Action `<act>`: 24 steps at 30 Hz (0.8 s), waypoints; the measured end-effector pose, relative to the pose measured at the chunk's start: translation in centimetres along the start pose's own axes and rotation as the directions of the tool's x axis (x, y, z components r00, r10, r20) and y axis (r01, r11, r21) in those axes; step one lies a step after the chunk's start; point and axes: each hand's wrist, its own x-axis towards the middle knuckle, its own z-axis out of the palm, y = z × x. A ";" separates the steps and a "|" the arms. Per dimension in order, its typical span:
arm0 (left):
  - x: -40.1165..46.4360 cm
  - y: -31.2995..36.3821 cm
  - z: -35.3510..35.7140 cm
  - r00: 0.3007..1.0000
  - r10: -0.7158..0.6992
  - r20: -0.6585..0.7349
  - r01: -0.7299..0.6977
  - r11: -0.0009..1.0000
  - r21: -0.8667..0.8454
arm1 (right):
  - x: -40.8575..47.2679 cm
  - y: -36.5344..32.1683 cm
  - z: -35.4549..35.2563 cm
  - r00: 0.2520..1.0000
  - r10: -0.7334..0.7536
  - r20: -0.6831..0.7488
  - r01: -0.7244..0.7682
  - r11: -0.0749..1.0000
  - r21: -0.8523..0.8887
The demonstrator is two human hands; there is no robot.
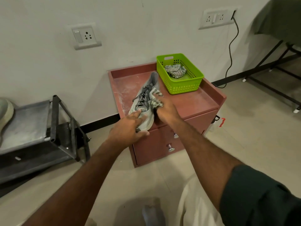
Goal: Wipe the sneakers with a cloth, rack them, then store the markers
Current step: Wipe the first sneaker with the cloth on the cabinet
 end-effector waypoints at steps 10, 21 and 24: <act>-0.6 1.2 -0.7 0.999 -0.024 0.030 0.018 0.987 0.162 | -2.2 0.3 -4.2 0.959 0.283 0.013 -0.265 0.879 0.397; -0.5 0.5 0.4 0.996 0.040 -0.081 -0.015 0.958 0.287 | -1.4 -1.3 -0.9 0.971 -0.010 0.239 -0.006 0.998 0.069; -0.5 0.7 0.5 0.995 0.031 -0.096 -0.004 0.963 0.270 | -1.3 -0.6 -2.1 0.966 0.094 0.242 -0.115 0.991 0.072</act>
